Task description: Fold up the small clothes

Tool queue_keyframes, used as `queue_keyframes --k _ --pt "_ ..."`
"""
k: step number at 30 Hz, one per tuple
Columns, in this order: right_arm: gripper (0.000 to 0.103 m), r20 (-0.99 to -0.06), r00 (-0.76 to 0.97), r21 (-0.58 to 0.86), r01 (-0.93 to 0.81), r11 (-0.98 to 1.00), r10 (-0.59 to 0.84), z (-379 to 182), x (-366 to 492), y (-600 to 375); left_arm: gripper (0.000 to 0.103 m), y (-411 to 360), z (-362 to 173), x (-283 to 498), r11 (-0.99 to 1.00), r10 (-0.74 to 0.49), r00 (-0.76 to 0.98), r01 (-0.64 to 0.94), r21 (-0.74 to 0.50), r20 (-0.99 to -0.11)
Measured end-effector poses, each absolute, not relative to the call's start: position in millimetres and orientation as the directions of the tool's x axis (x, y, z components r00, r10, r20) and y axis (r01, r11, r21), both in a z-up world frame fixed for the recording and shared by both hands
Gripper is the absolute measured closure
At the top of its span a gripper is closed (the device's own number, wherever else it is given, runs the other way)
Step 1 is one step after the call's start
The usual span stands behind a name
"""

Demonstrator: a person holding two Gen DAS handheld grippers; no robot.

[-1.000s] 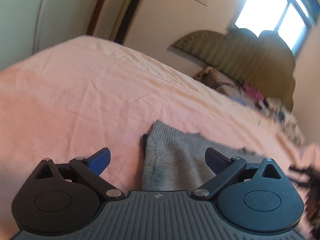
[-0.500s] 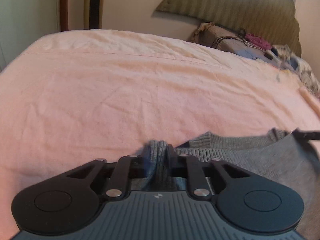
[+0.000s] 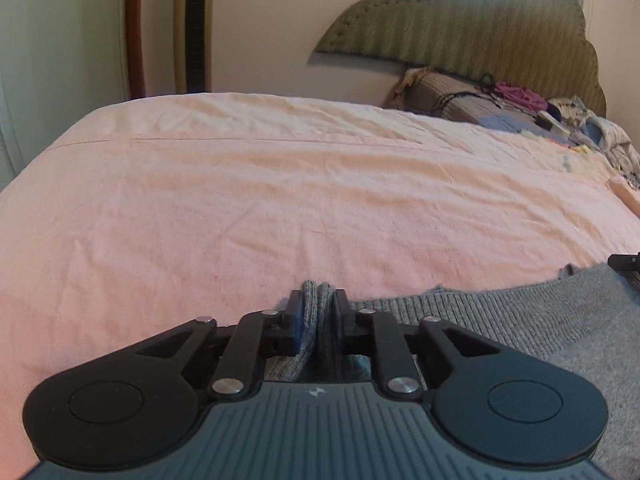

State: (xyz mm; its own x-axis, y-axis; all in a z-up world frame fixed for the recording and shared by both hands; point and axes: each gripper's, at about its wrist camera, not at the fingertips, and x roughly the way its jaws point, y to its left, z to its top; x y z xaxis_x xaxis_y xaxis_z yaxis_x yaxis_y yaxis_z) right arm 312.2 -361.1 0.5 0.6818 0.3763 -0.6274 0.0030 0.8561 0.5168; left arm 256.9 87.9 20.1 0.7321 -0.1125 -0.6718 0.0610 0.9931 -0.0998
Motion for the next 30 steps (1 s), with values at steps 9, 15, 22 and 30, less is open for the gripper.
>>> queue_keyframes --k 9,15,22,30 --pt "0.054 -0.571 0.738 0.391 -0.14 0.91 0.359 44.4 257.5 -316.4 0.039 54.4 53.7 198.7 0.975 -0.193 0.783 0.086 -0.204 -0.591" --pt "0.054 -0.592 0.763 0.195 -0.179 0.964 0.262 4.3 249.0 -295.2 0.032 43.3 10.8 199.1 0.992 -0.13 0.778 0.104 -0.078 -0.615" --pt "0.055 -0.599 0.773 0.226 -0.084 0.97 0.207 18.6 229.6 -307.9 0.027 36.7 29.1 163.2 0.997 -0.071 0.805 0.076 -0.017 -0.59" --pt "0.013 -0.614 0.766 0.183 -0.097 0.978 0.191 34.2 173.7 -306.0 0.013 87.7 55.2 95.8 0.958 -0.032 0.836 -0.131 -0.255 -0.548"
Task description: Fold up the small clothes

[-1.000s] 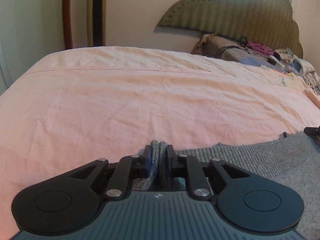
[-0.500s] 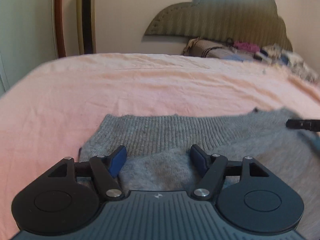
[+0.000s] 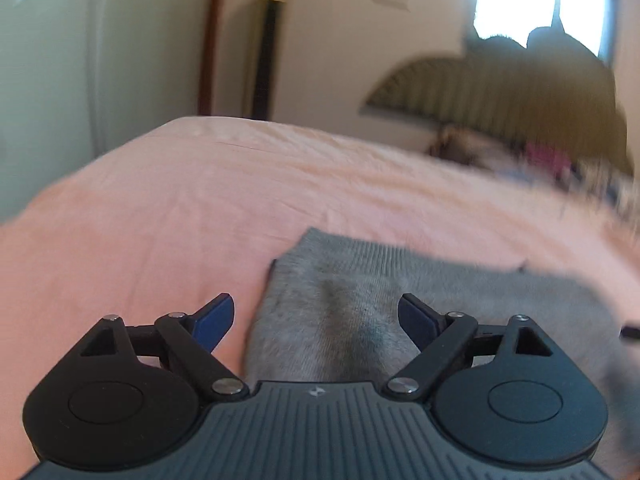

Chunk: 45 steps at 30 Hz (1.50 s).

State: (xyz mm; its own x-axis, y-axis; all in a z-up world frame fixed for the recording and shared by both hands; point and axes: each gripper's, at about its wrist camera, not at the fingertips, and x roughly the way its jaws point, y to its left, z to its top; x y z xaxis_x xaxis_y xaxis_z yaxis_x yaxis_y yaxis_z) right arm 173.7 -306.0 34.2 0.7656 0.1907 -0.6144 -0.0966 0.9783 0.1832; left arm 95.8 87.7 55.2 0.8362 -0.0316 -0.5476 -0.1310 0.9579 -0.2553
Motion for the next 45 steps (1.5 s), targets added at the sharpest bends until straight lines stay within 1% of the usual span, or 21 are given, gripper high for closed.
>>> queue_keyframes --k 1,2,4,7,10,12,15,17,20,24,26,29,32,37,39,40,41,42,43,44,45 --pt "0.011 -0.575 0.785 0.271 -0.086 0.959 0.232 45.1 154.6 -321.4 0.013 103.1 58.3 74.4 0.916 -0.094 0.842 -0.136 -0.378 -0.531" --pt "0.004 -0.525 0.804 0.361 -0.087 0.929 0.279 52.3 131.5 -337.1 0.013 118.7 56.3 51.4 0.853 -0.163 0.845 -0.139 -0.503 -0.509" --pt "0.001 -0.461 0.813 0.509 -0.085 0.856 0.355 55.4 83.4 -364.9 0.013 138.1 40.0 4.3 0.708 -0.266 0.845 -0.156 -0.688 -0.465" --pt "0.001 -0.48 0.799 0.625 0.023 0.78 0.361 37.5 19.3 -395.7 0.013 146.3 6.4 -45.3 0.554 -0.336 0.83 -0.208 -0.806 -0.445" --pt "0.001 -0.512 0.759 0.716 0.119 0.688 0.402 13.7 -5.2 -406.5 0.013 135.3 3.6 -58.3 0.565 -0.304 0.854 -0.196 -0.802 -0.423" --pt "0.001 -0.488 0.765 0.742 0.109 0.662 0.421 7.3 -3.3 -399.8 0.013 130.7 0.4 -46.7 0.516 -0.331 0.849 -0.202 -0.833 -0.411" --pt "0.0 -0.461 0.765 0.781 0.109 0.615 0.45 0.5 19.2 -387.8 0.013 120.5 -6.4 -23.7 0.434 -0.433 0.821 -0.173 -0.884 -0.372" --pt "0.0 -0.453 0.768 0.793 0.115 0.599 0.453 -0.3 35.2 -381.4 0.013 115.3 -11.1 -14.0 0.383 -0.456 0.826 -0.153 -0.911 -0.33" --pt "0.0 -0.445 0.769 0.809 0.126 0.574 0.458 -1.7 50.8 -376.0 0.013 114.8 -14.7 -4.8 0.335 -0.449 0.838 -0.165 -0.928 -0.311" --pt "0.0 -0.454 0.768 0.803 0.134 0.581 0.451 -1.1 58.0 -374.2 0.014 118.1 -10.0 -0.5 0.332 -0.453 0.83 -0.182 -0.926 -0.326" --pt "0.001 -0.454 0.762 0.81 0.137 0.57 0.461 -0.6 56.8 -375.9 0.013 118.6 -4.5 -9.0 0.366 -0.433 0.812 -0.238 -0.9 -0.391" --pt "0.002 -0.45 0.753 0.819 0.133 0.558 0.481 -2.0 52.1 -381.4 0.013 123.6 -3.8 -28.4 0.397 -0.321 0.803 -0.368 -0.841 -0.503" --pt "0.003 -0.445 0.754 0.823 0.131 0.553 0.483 -2.9 49.6 -383.9 0.013 124.8 -4.7 -22.9 0.382 -0.274 0.812 -0.4 -0.833 -0.515" --pt "0.0 -0.473 0.746 0.8 0.142 0.583 0.469 0.3 56.5 -375.6 0.014 108.8 1.6 14.6 0.492 -0.207 0.814 -0.392 -0.777 -0.542" --pt "0.0 -0.472 0.747 0.804 0.147 0.576 0.468 0.1 59.4 -375.3 0.032 103.1 -1.1 22.1 0.529 -0.205 0.818 -0.369 -0.764 -0.538" --pt "0.0 -0.468 0.751 0.808 0.149 0.571 0.467 -0.6 60.6 -375.5 0.061 102.0 -4.4 24.4 0.547 -0.201 0.808 -0.376 -0.748 -0.553" --pt "0.0 -0.463 0.756 0.81 0.149 0.567 0.463 -1.3 61.4 -375.5 0.094 101.2 -8.2 27.5 0.566 -0.182 0.792 -0.401 -0.721 -0.583" --pt "0.0 -0.462 0.76 0.807 0.148 0.571 0.456 -1.4 61.9 -374.8 0.097 102.7 -12.7 27.9 0.573 -0.178 0.778 -0.416 -0.706 -0.602" --pt "0.011 -0.471 0.761 0.796 0.147 0.587 0.447 -1.2 62.9 -373.0 0.097 105.2 -13.9 26.9 0.561 -0.189 0.784 -0.408 -0.72 -0.592" --pt "0.032 -0.483 0.75 0.785 0.143 0.603 0.451 -2.3 65.5 -371.3 0.097 107.0 -13.5 26.2 0.559 -0.194 0.783 -0.407 -0.723 -0.591" --pt "0.047 -0.499 0.731 0.781 0.148 0.606 0.465 -5.8 69.4 -370.8 0.098 107.6 -12.0 26.1 0.565 -0.196 0.783 -0.402 -0.721 -0.59"
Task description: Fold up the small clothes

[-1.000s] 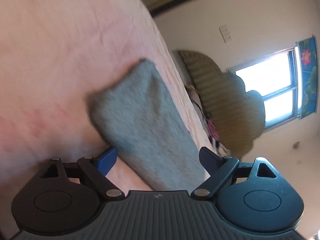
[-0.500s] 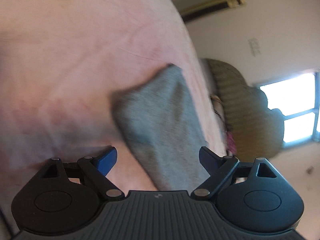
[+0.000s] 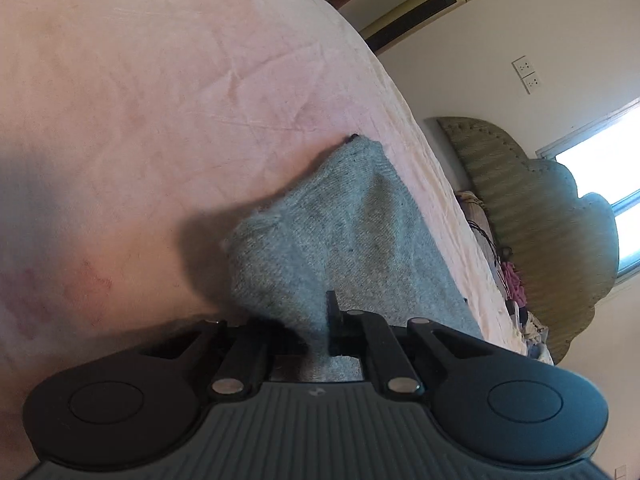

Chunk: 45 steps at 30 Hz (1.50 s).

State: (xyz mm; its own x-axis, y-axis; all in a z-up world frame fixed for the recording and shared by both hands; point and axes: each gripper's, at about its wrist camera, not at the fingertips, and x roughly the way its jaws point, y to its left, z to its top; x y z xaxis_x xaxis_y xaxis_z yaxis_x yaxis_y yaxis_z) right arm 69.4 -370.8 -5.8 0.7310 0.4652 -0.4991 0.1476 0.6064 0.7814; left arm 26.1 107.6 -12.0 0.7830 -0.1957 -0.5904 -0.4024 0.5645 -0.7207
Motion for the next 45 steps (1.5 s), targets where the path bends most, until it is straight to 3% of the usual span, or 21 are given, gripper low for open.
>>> queue_keyframes --k 1,2,10,16,18,21,22,23,24,25,26,28,30,34,39,40,41,42,45 --pt "0.079 -0.512 0.711 0.787 0.163 0.594 0.483 -11.9 73.2 -371.9 0.098 107.5 -8.9 25.1 0.577 -0.192 0.785 -0.396 -0.714 -0.59" --pt "0.09 -0.515 0.702 0.794 0.174 0.582 0.492 -17.4 75.4 -373.6 0.098 107.5 -4.9 23.0 0.586 -0.186 0.79 -0.388 -0.711 -0.584" --pt "0.091 -0.402 0.728 0.812 0.003 0.584 0.556 15.1 42.8 -384.4 0.099 119.0 38.9 -27.2 0.645 -0.258 0.834 -0.227 -0.73 -0.487" --pt "0.091 -0.467 0.636 0.803 0.013 0.596 0.615 10.8 -11.5 -404.8 0.098 126.7 13.3 -86.5 0.758 -0.302 0.744 -0.192 -0.624 -0.596" --pt "0.087 -0.516 0.605 0.794 0.071 0.604 0.607 -4.7 -24.2 -411.3 0.098 127.6 11.8 -104.2 0.829 -0.259 0.75 -0.15 -0.538 -0.609" --pt "0.071 -0.519 0.632 0.797 0.115 0.593 0.575 -6.2 -31.9 -428.8 0.093 133.9 32.5 -114.5 0.896 -0.219 0.782 -0.075 -0.437 -0.583" --pt "0.051 -0.511 0.665 0.79 0.113 0.603 0.545 2.4 -30.3 -435.0 0.089 136.8 41.9 -112.2 0.907 -0.207 0.801 -0.058 -0.417 -0.562" --pt "0.023 -0.5 0.712 0.771 0.107 0.627 0.494 12.6 -28.2 -439.4 0.077 138.2 52.9 -106.8 0.918 -0.188 0.826 -0.044 -0.393 -0.531" --pt "0.013 -0.482 0.76 0.747 0.096 0.658 0.436 24.0 -22.5 -441.0 0.069 136.6 65.1 -95.7 0.936 -0.144 0.856 -0.045 -0.349 -0.497" --pt "0.007 -0.458 0.792 0.724 0.068 0.686 0.404 33.5 -12.3 -442.4 0.044 131.9 74.9 -83.0 0.956 -0.09 0.881 -0.054 -0.288 -0.465" --pt "0.01 -0.449 0.8 0.7 0.038 0.713 0.399 41.5 3.9 -440.0 0.017 124.4 84.1 -64.5 0.974 -0.041 0.896 -0.063 -0.216 -0.442" --pt "0.011 -0.471 0.788 0.645 0.001 0.764 0.396 51.5 45.4 -427.4 0.014 111.8 94.9 -24.5 0.991 -0.014 0.907 -0.045 -0.129 -0.421" --pt "0.013 -0.525 0.763 0.538 -0.046 0.842 0.378 54.8 88.3 -405.2 0.014 104.0 94.7 21.4 0.99 -0.104 0.891 0.049 -0.134 -0.442" --pt "0.015 -0.625 0.718 0.302 -0.138 0.943 0.305 48.2 157.2 -358.3 0.019 87.3 64.9 116.2 0.989 -0.148 0.778 0.101 -0.11 -0.611" --pt "0.018 -0.734 0.619 0.232 -0.159 0.96 0.28 22.5 214.0 -330.9 0.055 77.5 29.8 168.3 0.976 -0.216 0.631 0.121 -0.181 -0.745" --pt "0.023 -0.728 0.623 0.233 -0.167 0.958 0.285 20.6 217.0 -328.8 0.082 74.4 29.1 167.3 0.979 -0.204 0.64 0.127 -0.159 -0.74" --pt "0.066 -0.718 0.627 0.232 -0.195 0.953 0.303 20.9 217.4 -326.2 0.1 71.6 30.2 167.1 0.982 -0.19 0.649 0.134 -0.136 -0.736" --pt "0.095 -0.728 0.593 0.252 -0.234 0.939 0.344 19.8 219.6 -323.6 0.1 69.5 32.4 166.3 0.984 -0.178 0.66 0.13 -0.123 -0.73" --pt "0.093 -0.719 0.602 0.243 -0.252 0.937 0.348 25.0 217.3 -320.4 0.101 66.4 44.6 159.6 0.99 -0.131 0.711 0.134 -0.05 -0.691"
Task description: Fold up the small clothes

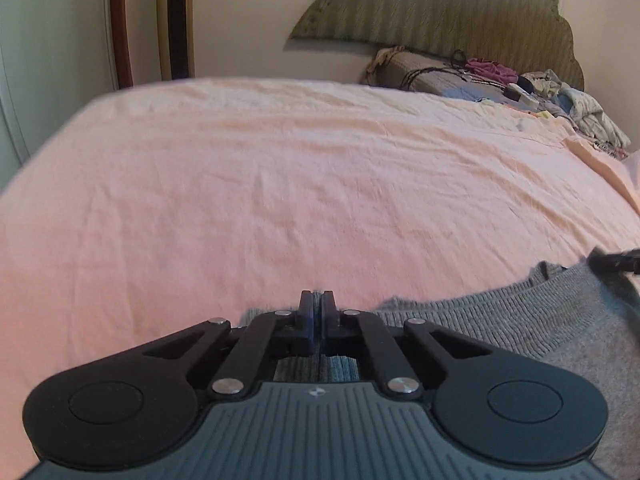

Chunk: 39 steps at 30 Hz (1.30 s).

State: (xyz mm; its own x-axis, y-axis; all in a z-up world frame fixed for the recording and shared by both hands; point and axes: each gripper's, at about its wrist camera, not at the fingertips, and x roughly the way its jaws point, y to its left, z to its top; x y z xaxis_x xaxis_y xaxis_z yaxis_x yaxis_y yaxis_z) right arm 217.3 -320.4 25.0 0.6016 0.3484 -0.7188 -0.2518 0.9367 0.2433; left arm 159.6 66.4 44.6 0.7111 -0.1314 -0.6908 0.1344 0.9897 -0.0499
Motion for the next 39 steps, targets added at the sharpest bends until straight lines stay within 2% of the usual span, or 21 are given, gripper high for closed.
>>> queue_keyframes --k 2,4,9,10,11,12,13,15,17,18,21,22,24,28,31,33,35,37,39 --pt "0.093 -0.675 0.644 0.285 -0.225 0.932 0.362 33.3 214.0 -330.4 0.101 71.1 51.2 160.2 0.992 -0.114 0.735 0.121 -0.037 -0.669" --pt "0.093 -0.637 0.677 0.336 -0.186 0.923 0.369 38.7 213.2 -344.8 0.101 76.2 49.1 170.7 0.995 -0.091 0.726 0.093 -0.034 -0.682" --pt "0.091 -0.69 0.633 0.357 -0.126 0.926 0.352 16.9 210.2 -346.0 0.096 70.6 33.1 160.2 0.996 -0.062 0.715 0.092 0.006 -0.696" --pt "0.083 -0.675 0.653 0.36 -0.116 0.926 0.344 19.9 205.2 -345.6 0.094 72.2 36.2 155.4 0.998 -0.037 0.723 0.058 0.007 -0.69" --pt "0.064 -0.661 0.675 0.359 -0.098 0.928 0.328 26.0 199.8 -346.5 0.094 73.9 41.5 148.8 1.0 -0.009 0.733 0.014 0.003 -0.681" --pt "0.055 -0.638 0.707 0.361 -0.076 0.93 0.305 34.0 191.9 -348.1 0.093 73.6 47.0 140.6 1.0 0.018 0.745 -0.028 -0.004 -0.666" --pt "0.05 -0.604 0.744 0.37 -0.056 0.927 0.286 43.2 181.6 -349.0 0.091 70.7 51.9 133.0 0.999 0.031 0.758 -0.052 -0.014 -0.652" --pt "0.05 -0.525 0.78 0.446 -0.089 0.891 0.34 55.6 167.4 -340.9 0.073 55.6 58.3 119.9 0.998 -0.003 0.777 -0.033 -0.046 -0.63" --pt "0.049 -0.505 0.778 0.456 -0.129 0.881 0.375 56.3 159.6 -315.9 0.028 31.4 53.5 115.7 0.999 -0.038 0.775 0.019 -0.037 -0.631" --pt "0.048 -0.514 0.77 0.436 -0.144 0.888 0.377 52.5 157.2 -302.0 0.024 17.9 47.0 114.8 0.999 -0.044 0.777 0.049 -0.009 -0.628" --pt "0.046 -0.597 0.738 0.29 -0.169 0.942 0.316 29.2 156.9 -263.4 0.025 0.7 19.2 118.2 0.994 -0.01 0.745 0.078 0.072 -0.667" --pt "0.047 -0.635 0.719 0.241 -0.161 0.957 0.281 18.4 159.1 -258.0 0.022 4.3 13.4 114.9 0.994 -0.024 0.77 0.086 0.067 -0.638" --pt "0.046 -0.606 0.758 0.143 -0.194 0.97 0.241 8.8 151.5 -259.1 0.021 15.6 13.2 115.4 0.997 -0.062 0.765 0.079 -0.002 -0.641" --pt "0.047 -0.59 0.76 0.235 -0.162 0.958 0.273 10.3 155.6 -285.7 0.018 13.3 12.7 115.2 0.997 -0.06 0.764 0.083 0.005 -0.642" --pt "0.045 -0.606 0.762 0.217 -0.116 0.969 0.227 19.8 148.1 -282.0 0.018 13.4 12.2 114.0 0.997 -0.063 0.766 0.08 -0.003 -0.64" --pt "0.034 -0.594 0.769 0.221 -0.126 0.967 0.236 27.7 130.9 -273.7 0.018 13.2 11.8 114.2 0.997 -0.063 0.766 0.078 -0.005 -0.639" --pt "0.013 -0.579 0.766 0.201 -0.197 0.96 0.279 26.5 115.1 -263.5 0.018 11.9 11.1 114.9 0.997 -0.06 0.766 0.079 0.001 -0.64" --pt "0.006 -0.614 0.752 0.12 -0.211 0.97 0.239 14.5 110.0 -256.4 0.017 11.5 10.8 115.0 0.997 -0.06 0.766 0.08 0.002 -0.641" --pt "0.005 -0.605 0.756 0.147 -0.203 0.968 0.251 12.3 109.8 -262.6 0.017 12.0 11.0 115.4 0.997 -0.06 0.765 0.081 0.002 -0.641"
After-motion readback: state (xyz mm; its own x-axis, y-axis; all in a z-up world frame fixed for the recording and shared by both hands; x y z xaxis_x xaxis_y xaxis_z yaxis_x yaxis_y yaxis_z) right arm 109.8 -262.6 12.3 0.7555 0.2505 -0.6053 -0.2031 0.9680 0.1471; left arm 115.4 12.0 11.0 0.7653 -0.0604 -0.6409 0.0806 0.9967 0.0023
